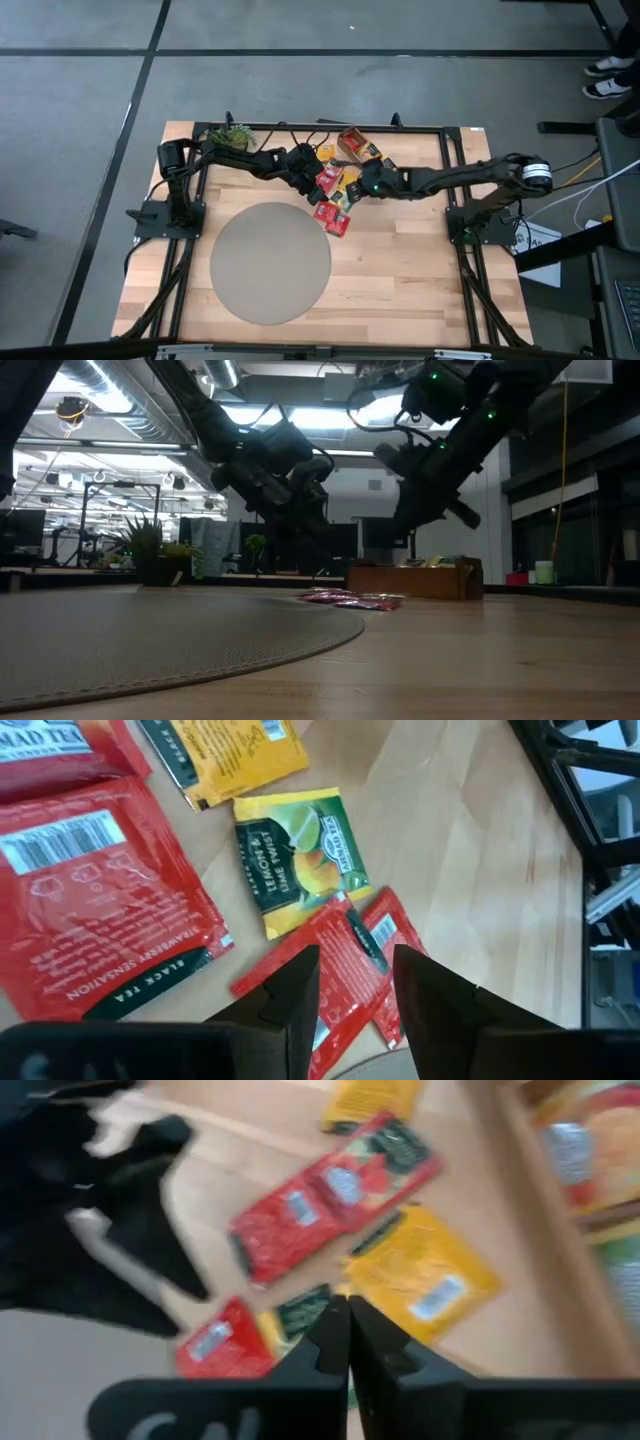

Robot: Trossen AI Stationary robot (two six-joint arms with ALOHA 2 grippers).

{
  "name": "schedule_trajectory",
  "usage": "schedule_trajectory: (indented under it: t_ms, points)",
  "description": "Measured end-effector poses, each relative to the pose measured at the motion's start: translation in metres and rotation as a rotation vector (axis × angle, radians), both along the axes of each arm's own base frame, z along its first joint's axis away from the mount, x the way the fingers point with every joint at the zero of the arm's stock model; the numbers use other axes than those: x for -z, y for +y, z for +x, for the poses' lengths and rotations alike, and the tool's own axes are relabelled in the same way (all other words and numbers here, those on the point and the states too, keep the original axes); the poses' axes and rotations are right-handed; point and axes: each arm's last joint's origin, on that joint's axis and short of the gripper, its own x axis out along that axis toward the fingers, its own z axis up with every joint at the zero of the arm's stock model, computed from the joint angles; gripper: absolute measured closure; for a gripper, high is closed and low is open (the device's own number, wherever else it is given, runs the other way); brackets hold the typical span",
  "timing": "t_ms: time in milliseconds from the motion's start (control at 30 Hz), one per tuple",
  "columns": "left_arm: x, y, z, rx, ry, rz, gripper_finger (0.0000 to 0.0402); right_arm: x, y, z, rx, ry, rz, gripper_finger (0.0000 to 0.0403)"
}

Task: Pick & Place Tea
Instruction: Put the yellow tea bag into the bottom section of the wooden organizer

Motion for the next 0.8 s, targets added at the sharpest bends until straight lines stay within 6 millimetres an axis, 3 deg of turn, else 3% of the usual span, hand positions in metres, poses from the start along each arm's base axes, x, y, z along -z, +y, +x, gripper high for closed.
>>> schedule_trajectory:
  t_ms: [267,467,600,800]
  points:
    - [0.0,0.0,0.0,0.013,-0.007,-0.02,0.0277,0.0,-0.04,-0.01,-0.022,0.033,0.069,0.0398]
    - [-0.005,0.001,-0.002,0.016,-0.016,-0.023,0.0277,-0.016,-0.072,-0.008,-0.033,-0.028,0.039,0.0399]
    - [-0.018,0.006,-0.008,0.022,-0.045,0.005,0.0277,-0.018,-0.091,0.004,-0.088,-0.031,0.046,0.04]
    - [-0.039,0.017,-0.019,-0.008,-0.077,0.064,0.0277,-0.012,-0.111,0.037,-0.184,0.083,0.053,0.0401]
